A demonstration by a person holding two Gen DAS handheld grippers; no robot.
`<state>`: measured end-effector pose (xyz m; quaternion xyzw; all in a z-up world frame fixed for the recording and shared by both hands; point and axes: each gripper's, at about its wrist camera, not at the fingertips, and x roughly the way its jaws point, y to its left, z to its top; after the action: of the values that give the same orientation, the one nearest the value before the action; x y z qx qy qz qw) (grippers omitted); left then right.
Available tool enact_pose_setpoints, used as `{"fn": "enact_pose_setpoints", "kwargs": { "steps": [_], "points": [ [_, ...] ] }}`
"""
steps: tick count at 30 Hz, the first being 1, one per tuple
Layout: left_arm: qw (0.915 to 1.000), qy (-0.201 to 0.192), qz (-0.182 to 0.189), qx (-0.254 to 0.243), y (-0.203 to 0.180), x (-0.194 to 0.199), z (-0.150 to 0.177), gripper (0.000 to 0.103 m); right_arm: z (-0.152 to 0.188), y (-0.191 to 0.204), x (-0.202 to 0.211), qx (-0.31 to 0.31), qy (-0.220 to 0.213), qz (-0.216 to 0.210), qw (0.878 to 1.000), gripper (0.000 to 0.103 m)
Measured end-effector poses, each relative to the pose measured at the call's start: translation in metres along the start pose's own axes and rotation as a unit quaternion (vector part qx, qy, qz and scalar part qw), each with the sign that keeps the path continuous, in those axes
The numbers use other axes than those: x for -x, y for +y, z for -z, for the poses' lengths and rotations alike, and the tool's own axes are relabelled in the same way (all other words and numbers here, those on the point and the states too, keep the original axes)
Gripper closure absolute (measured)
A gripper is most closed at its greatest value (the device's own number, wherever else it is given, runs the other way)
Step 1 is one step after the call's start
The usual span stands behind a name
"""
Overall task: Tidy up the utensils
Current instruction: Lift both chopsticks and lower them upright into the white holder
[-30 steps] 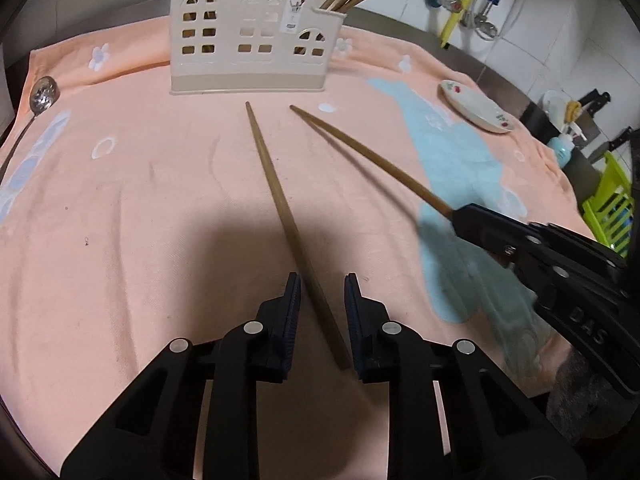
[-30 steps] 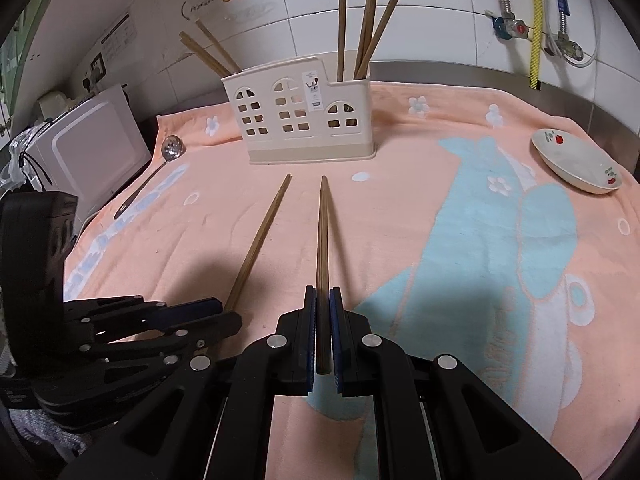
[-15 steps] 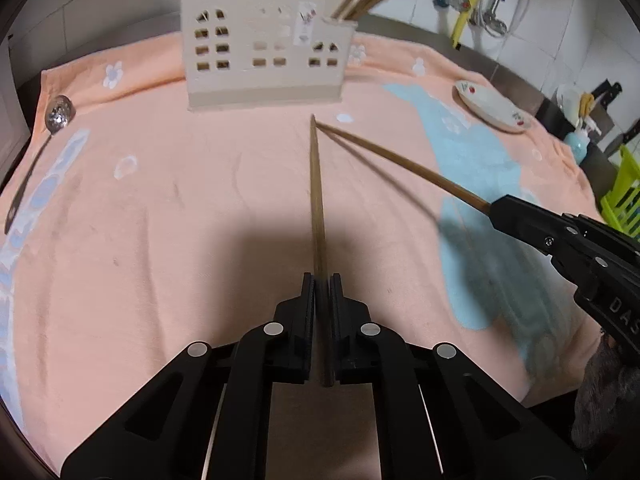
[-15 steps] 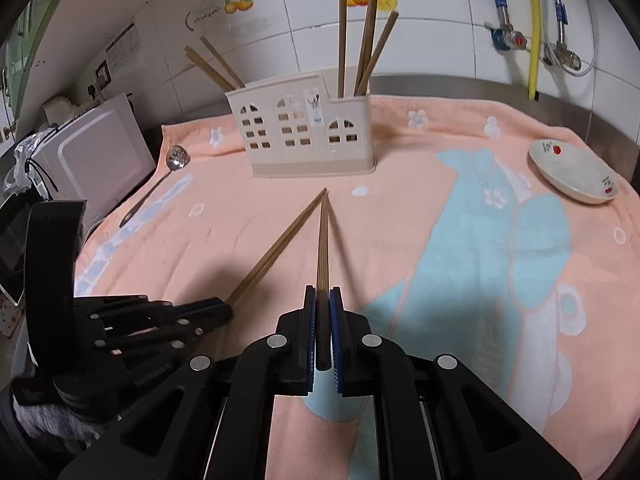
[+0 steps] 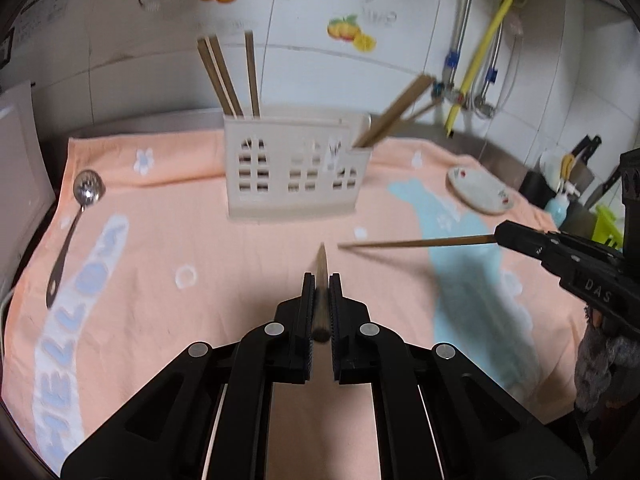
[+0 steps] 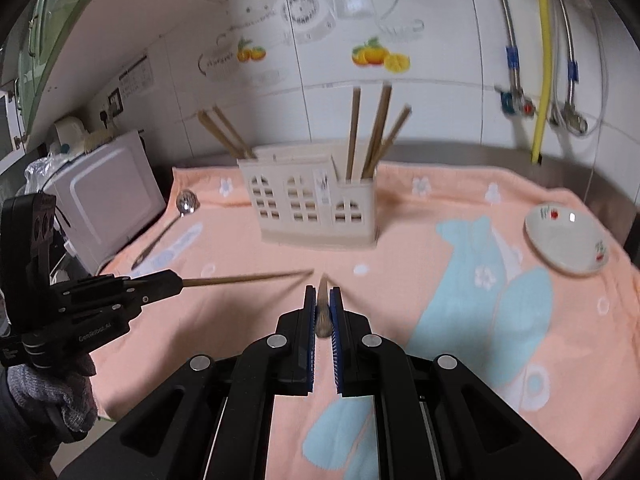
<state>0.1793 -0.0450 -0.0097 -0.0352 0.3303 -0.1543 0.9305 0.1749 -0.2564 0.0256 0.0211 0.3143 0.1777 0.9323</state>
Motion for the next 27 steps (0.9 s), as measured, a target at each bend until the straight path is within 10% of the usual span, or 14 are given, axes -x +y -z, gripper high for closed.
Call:
{"fn": "enact_pose_setpoints", "kwargs": {
  "steps": [27],
  "points": [
    [0.9951, -0.072, 0.03, -0.06, 0.003, 0.022, -0.119, 0.098, -0.176, 0.022, 0.02, 0.102, -0.053, 0.02, 0.993, 0.096]
  ]
}}
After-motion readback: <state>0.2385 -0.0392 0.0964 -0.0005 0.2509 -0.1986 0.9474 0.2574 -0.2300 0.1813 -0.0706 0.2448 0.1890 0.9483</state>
